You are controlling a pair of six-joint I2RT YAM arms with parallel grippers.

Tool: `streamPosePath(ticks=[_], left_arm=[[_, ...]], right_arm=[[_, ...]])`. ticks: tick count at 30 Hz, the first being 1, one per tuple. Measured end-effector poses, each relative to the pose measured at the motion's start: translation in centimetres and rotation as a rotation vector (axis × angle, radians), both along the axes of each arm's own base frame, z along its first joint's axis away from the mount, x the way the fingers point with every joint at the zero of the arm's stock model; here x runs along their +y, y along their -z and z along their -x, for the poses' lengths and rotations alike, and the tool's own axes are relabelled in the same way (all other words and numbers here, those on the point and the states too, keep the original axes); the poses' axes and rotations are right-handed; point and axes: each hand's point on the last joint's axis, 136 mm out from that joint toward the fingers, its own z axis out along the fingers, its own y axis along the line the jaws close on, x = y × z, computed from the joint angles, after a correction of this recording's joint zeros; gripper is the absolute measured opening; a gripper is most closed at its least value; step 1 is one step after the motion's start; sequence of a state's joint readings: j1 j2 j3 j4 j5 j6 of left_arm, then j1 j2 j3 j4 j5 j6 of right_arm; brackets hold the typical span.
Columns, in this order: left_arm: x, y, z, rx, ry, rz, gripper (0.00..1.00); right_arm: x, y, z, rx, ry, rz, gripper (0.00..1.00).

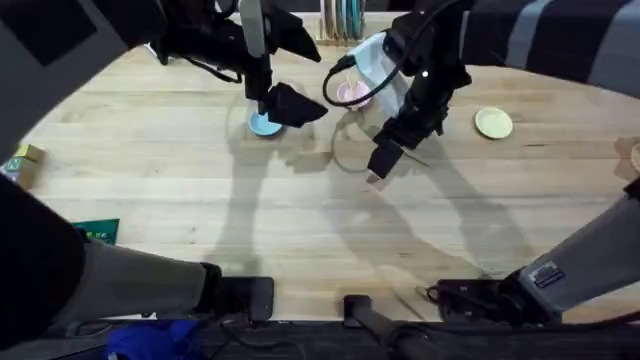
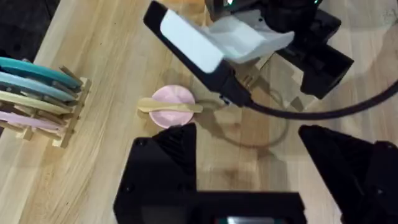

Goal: Pick up a utensil and set it on the pink plate, then put the other utensil in the container.

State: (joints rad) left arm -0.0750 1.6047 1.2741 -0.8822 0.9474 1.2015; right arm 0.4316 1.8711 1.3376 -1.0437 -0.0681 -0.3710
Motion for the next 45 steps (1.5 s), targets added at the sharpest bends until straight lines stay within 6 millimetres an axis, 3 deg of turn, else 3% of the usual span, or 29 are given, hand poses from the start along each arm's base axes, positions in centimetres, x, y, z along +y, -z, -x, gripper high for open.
streamPosePath(ticks=[10, 18, 20, 22, 27, 30, 42, 45], left_arm=[[0.0, 0.0, 0.0, 0.0, 0.0, 0.0, 0.995], [0.0, 0.0, 0.0, 0.0, 0.0, 0.0, 0.995], [0.0, 0.0, 0.0, 0.0, 0.0, 0.0, 0.995], [0.0, 0.0, 0.0, -0.001, 0.0, 0.0, 0.995], [0.0, 0.0, 0.0, -0.002, 0.001, 0.0, 0.995], [0.0, 0.0, 0.0, -0.002, 0.001, 0.0, 0.995], [0.0, 0.0, 0.0, -0.002, 0.002, -0.001, 0.995], [0.0, 0.0, 0.0, -0.002, 0.002, 0.0, 0.995]], right_arm=[[0.9, 0.2, -1.3, -0.058, -0.01, -0.027, 0.996], [0.6, 0.8, -0.7, -0.049, -0.01, -0.019, 0.933], [0.5, 0.8, -0.7, -0.056, -0.011, -0.015, 0.881], [0.3, 0.9, -0.8, -0.063, -0.011, -0.007, 0.754], [-0.1, 1.1, -0.7, -0.057, -0.006, 0.008, 0.279], [-0.1, 1.2, -0.5, -0.05, -0.004, 0.008, 0.057], [-0.1, 1.2, -0.3, -0.043, -0.003, 0.004, 0.034], [-0.4, 1.0, 0.6, -0.002, -0.004, 0.016, 0.034]])
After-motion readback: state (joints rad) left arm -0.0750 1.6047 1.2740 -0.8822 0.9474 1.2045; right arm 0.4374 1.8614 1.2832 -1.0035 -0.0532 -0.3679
